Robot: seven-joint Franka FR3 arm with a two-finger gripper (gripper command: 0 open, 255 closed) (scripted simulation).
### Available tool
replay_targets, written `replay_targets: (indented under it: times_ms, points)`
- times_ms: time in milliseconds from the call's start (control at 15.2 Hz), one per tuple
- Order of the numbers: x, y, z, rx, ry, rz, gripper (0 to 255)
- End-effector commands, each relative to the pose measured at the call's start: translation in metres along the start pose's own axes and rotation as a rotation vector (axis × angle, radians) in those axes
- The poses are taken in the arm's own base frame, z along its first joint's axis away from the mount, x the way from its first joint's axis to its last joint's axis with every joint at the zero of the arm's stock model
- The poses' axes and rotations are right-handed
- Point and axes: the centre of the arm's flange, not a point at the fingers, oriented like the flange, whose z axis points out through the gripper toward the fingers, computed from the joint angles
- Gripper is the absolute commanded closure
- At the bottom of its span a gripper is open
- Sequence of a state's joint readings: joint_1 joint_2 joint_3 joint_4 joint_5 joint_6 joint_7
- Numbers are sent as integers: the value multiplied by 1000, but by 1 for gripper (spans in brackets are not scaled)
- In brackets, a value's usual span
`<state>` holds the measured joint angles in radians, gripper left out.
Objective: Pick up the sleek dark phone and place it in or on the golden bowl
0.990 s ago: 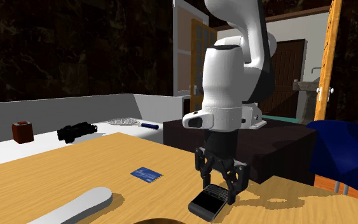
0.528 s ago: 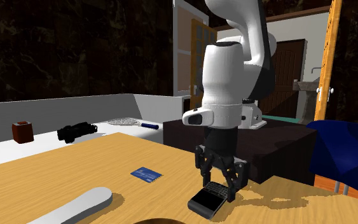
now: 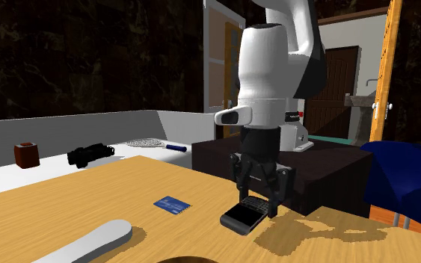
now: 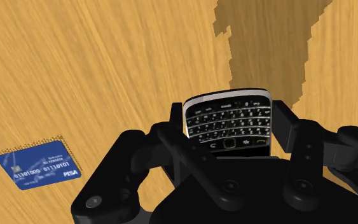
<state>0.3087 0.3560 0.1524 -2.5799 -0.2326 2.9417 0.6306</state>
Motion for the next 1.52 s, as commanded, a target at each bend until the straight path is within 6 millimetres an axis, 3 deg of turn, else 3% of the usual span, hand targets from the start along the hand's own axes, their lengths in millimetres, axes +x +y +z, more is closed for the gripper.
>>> replay_targets:
  times_ms: [0,858,1452]
  points:
    - [0,-1,-11,0,0,0,255]
    - [0,-1,-76,0,0,0,255]
    - [112,-41,-78,0,0,0,255]
